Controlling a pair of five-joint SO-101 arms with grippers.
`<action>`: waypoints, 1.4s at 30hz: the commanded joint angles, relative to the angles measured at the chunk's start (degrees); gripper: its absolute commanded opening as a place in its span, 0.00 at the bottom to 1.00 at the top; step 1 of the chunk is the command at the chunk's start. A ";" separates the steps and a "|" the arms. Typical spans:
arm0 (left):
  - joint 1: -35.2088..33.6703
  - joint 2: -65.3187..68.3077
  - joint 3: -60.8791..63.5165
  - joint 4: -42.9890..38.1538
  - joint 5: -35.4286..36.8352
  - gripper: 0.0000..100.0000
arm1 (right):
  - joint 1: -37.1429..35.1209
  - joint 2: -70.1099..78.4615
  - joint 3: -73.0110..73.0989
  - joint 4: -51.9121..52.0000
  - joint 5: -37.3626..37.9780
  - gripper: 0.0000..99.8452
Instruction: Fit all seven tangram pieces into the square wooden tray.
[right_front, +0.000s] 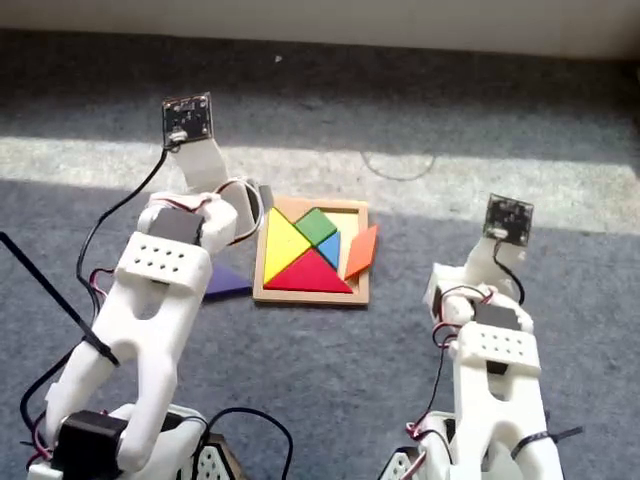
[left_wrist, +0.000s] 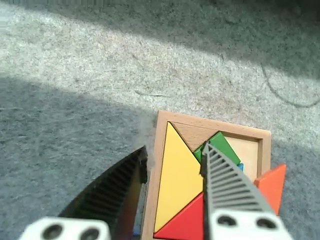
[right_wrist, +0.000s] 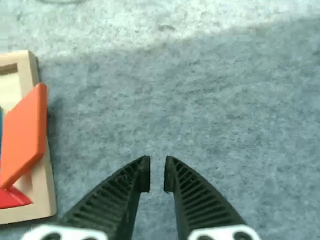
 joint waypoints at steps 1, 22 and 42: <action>-3.47 -2.15 0.84 -5.71 -0.26 0.19 | -3.56 2.51 -7.52 4.09 1.32 0.07; -6.02 -2.15 0.75 -6.42 -0.35 0.19 | -12.09 45.93 -43.74 9.63 1.32 0.07; -8.66 -2.15 0.40 -6.51 -0.35 0.19 | -18.24 51.65 -52.09 9.63 1.32 0.07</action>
